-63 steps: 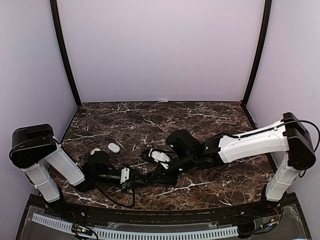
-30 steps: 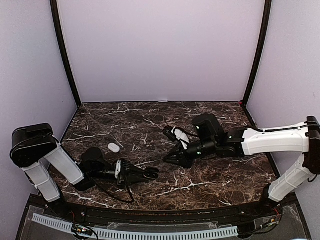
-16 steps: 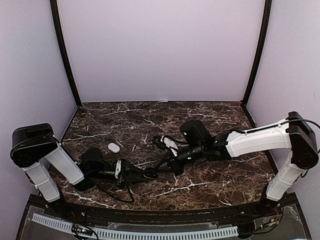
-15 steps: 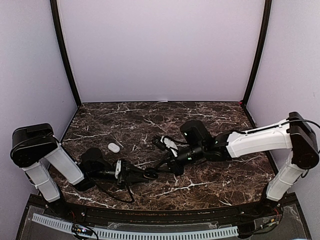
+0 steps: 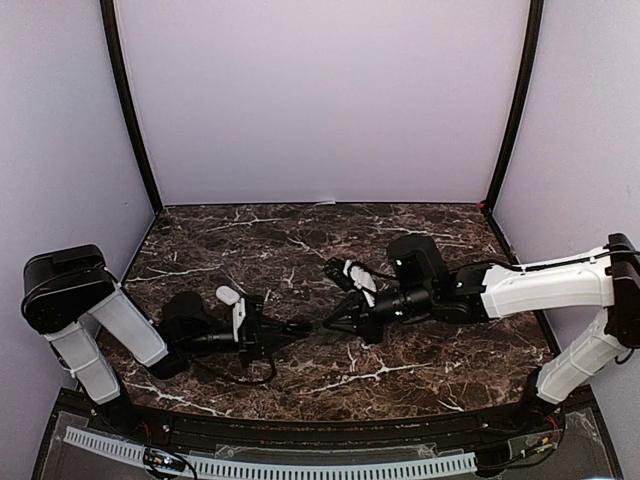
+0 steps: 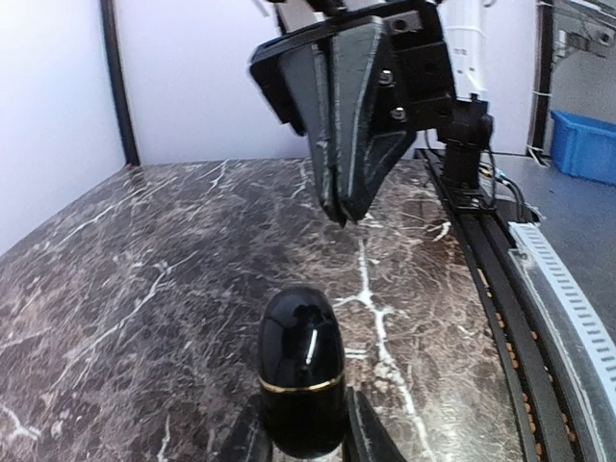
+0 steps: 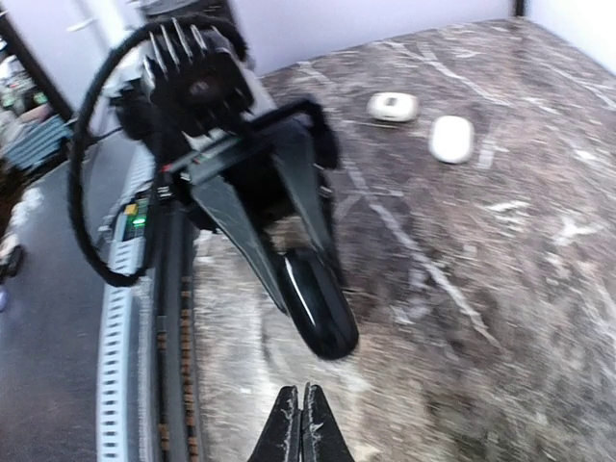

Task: Insert the wireless bluetooth earbuds into the charging case
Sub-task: Close the charging case with the earbuds, then place the charging case with the earbuds at the center of the board.

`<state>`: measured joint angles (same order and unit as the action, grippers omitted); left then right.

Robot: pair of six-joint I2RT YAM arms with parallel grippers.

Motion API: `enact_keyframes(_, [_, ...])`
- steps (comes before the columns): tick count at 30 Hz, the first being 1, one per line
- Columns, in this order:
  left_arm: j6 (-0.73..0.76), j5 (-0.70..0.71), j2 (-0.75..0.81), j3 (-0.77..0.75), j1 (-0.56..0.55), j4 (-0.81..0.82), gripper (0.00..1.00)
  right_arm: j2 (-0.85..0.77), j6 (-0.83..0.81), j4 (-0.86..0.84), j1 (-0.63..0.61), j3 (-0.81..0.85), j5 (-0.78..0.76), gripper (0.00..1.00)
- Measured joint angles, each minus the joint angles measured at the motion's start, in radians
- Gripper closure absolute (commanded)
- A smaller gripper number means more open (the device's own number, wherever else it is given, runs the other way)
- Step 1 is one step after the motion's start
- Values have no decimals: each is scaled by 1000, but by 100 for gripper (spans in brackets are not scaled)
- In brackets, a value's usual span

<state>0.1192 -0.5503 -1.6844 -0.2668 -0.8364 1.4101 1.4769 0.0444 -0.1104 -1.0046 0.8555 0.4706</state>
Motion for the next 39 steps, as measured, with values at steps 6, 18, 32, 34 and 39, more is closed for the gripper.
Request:
enact_keyframes(6, [-287, 102, 35, -157, 79, -272, 100, -93, 25, -26, 66, -75, -208, 94])
enact_keyframes(18, [-565, 139, -148, -701, 130, -1006, 100, -182, 136, -47, 150, -179, -532, 98])
enact_keyframes(32, [-628, 61, -271, -784, 219, -1233, 36, -264, 189, -36, 204, -275, -617, 80])
enact_keyframes(34, [-626, 61, -266, -784, 221, -1246, 21, -281, 192, -29, 209, -285, -623, 77])
enact_keyframes(39, [-615, 123, -187, -771, 219, -1318, 3, -319, 171, -23, 225, -286, -632, 61])
